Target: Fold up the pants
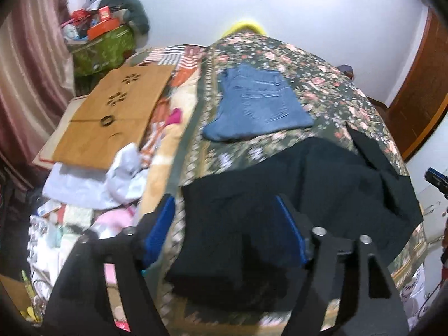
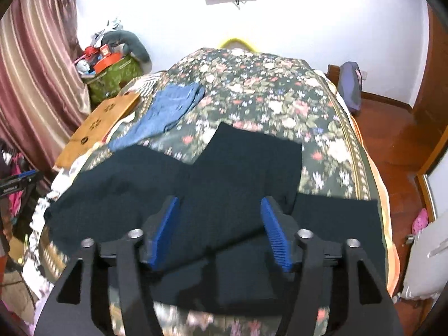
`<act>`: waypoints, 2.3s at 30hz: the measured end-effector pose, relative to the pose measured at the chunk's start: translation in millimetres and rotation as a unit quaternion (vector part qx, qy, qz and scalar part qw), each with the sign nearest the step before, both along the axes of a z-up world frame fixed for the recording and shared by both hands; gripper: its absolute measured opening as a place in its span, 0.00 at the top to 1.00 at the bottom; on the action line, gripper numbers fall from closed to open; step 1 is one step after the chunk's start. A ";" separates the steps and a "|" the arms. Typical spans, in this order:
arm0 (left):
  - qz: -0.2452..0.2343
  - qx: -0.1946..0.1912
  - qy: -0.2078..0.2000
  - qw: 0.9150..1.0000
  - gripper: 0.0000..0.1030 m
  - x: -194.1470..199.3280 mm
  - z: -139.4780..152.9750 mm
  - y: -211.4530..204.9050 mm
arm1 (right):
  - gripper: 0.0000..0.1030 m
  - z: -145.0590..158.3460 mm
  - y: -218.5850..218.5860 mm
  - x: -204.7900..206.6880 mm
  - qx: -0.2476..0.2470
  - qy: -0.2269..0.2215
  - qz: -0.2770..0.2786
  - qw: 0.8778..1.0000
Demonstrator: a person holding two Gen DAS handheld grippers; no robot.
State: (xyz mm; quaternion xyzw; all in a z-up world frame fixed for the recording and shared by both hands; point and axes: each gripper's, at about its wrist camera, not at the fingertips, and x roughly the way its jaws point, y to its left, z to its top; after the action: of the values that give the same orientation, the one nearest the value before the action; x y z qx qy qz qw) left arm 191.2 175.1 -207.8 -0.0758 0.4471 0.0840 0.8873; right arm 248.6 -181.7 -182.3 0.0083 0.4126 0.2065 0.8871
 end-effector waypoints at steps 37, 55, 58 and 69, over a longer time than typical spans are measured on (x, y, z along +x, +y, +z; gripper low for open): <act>-0.097 0.067 0.045 0.992 0.09 115.8 -38.8 -84.7 | 0.88 -64.8 21.0 180.7 0.031 0.094 0.018 0.995; -0.173 0.044 0.064 0.982 0.09 49.9 -44.4 -179.7 | 0.88 -23.2 -175.9 16.7 -0.010 0.064 -0.107 0.992; -0.179 0.045 0.079 0.980 0.09 42.9 -56.2 -189.2 | 0.88 -46.6 -192.6 -5.5 -0.010 0.091 -0.122 0.988; -0.182 0.028 0.072 0.980 0.09 34.7 -50.3 -187.8 | 0.79 -94.9 -214.1 -29.5 -0.051 0.154 -0.166 0.973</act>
State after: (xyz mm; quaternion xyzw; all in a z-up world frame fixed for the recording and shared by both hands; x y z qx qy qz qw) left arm 226.0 -12.8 -258.0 0.0377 0.5132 -0.0610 0.8552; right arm 219.1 -395.9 -277.2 0.0637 0.5471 0.0310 0.8340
